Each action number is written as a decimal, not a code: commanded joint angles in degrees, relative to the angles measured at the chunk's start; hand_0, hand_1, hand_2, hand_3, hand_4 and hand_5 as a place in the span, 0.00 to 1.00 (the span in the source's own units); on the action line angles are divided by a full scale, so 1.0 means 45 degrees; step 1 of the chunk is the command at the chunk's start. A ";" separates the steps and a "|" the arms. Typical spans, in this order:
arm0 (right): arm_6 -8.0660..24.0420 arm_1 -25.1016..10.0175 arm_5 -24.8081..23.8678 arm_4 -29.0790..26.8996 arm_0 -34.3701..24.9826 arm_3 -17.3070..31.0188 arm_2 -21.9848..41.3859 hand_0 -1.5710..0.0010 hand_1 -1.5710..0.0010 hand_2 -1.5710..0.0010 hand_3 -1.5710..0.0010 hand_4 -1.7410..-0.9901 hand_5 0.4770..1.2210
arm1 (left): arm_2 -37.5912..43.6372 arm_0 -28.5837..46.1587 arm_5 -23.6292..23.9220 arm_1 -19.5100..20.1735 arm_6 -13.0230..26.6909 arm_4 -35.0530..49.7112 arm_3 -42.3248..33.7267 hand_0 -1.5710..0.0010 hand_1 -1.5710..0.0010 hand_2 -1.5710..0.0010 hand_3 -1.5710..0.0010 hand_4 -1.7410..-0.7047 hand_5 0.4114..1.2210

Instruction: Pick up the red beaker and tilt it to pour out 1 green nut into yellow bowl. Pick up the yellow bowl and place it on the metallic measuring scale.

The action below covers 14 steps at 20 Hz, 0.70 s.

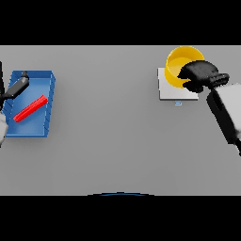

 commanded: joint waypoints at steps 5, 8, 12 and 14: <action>-0.0520 0.0320 -0.0530 -0.0100 -0.0024 0.0971 -0.0197 0.00 0.00 0.13 0.15 0.00 1.00 | -0.0040 -0.0036 0.0042 -0.0043 0.0128 -0.0074 0.0059 1.00 1.00 1.00 1.00 0.98 0.33; -0.0787 0.0512 -0.0686 -0.0186 -0.0202 0.1484 -0.0302 0.01 0.00 0.15 0.09 0.00 1.00 | -0.0092 -0.0087 0.0017 0.0064 0.0004 -0.0202 0.0123 1.00 1.00 1.00 1.00 0.98 0.32; -0.0531 0.0747 -0.0654 -0.0246 -0.0248 0.1663 -0.0315 0.06 0.06 0.10 0.21 0.01 1.00 | -0.0078 -0.0159 0.0054 -0.0017 -0.0023 -0.0174 0.0249 1.00 1.00 1.00 1.00 0.98 0.32; -0.0594 0.0662 -0.0521 -0.0360 -0.0123 0.1378 -0.0361 0.08 0.15 0.18 0.37 0.07 1.00 | -0.0130 -0.0248 0.0128 -0.0138 -0.0108 -0.0229 0.0484 1.00 1.00 1.00 1.00 0.98 0.32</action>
